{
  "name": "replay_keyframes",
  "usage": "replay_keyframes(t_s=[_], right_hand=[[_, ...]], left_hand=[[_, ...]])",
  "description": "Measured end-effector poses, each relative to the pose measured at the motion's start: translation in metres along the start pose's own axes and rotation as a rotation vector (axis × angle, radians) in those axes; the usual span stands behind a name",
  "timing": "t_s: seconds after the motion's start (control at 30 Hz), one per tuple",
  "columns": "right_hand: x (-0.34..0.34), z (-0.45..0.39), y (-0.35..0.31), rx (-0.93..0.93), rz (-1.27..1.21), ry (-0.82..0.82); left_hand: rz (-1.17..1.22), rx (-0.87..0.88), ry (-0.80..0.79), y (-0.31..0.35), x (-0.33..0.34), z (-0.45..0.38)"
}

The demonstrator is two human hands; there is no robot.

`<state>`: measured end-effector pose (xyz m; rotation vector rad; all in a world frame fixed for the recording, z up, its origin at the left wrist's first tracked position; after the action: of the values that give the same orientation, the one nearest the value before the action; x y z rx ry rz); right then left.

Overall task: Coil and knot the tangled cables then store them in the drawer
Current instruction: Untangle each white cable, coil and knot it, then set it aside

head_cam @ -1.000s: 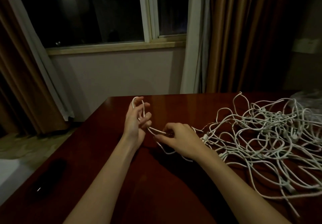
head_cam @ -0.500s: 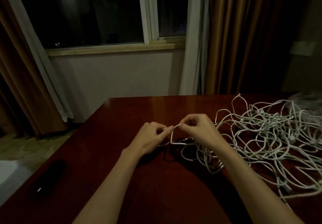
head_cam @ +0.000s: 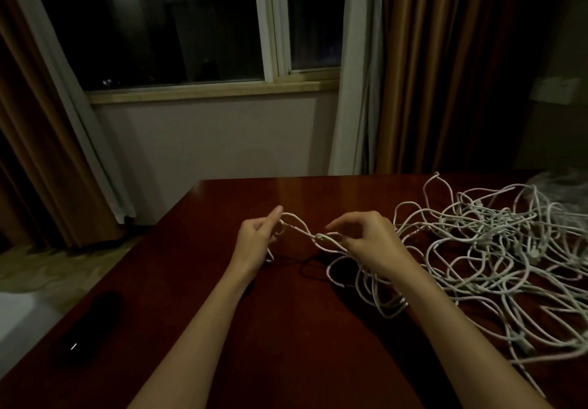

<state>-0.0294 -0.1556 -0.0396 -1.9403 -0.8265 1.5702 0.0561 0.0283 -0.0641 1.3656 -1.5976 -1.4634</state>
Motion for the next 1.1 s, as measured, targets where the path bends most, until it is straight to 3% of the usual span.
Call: replay_keyframes(t_s=[0.17,0.27,0.33,0.47,0.67,0.87,1.03,1.1], right_hand=[[-0.013,0.007,0.003,0.122,0.207,0.026],[-0.018,0.013,-0.015,0.100,0.507,0.205],[-0.011,0.016,-0.032,-0.063,0.449,0.294],[0.031,0.014,-0.049,-0.239,0.147,0.015],[0.050,0.007,-0.032,-0.032,-0.023,-0.097],[0.038,0.005,-0.019,-0.035,0.315,-0.153],[0.002,0.008,-0.001,-0.029,0.131,-0.060],[-0.005,0.009,-0.001,-0.046,0.018,-0.044]], left_hand=[[0.090,-0.055,0.185,-0.004,-0.008,-0.003],[0.152,-0.054,0.164,0.001,-0.004,-0.002],[0.198,-0.029,0.117,0.008,0.003,-0.002],[0.430,-0.040,0.002,0.019,0.017,0.004],[0.617,-0.072,0.016,0.022,0.010,0.004],[0.681,-0.108,0.005,0.032,0.009,0.007],[0.861,-0.098,0.209,0.022,-0.024,0.001],[0.779,-0.113,0.258,0.017,-0.030,0.001]])
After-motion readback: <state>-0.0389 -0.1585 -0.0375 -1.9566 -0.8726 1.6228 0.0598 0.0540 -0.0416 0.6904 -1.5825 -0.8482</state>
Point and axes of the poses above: each hand's wrist, its own z-axis away from the middle knuckle, its own x-axis out of the palm, y = z × x, the point moved 3 cm from there along -z, towards the middle knuckle, and after that the axes turned 10 degrees about -y, right-handed, at the moved point
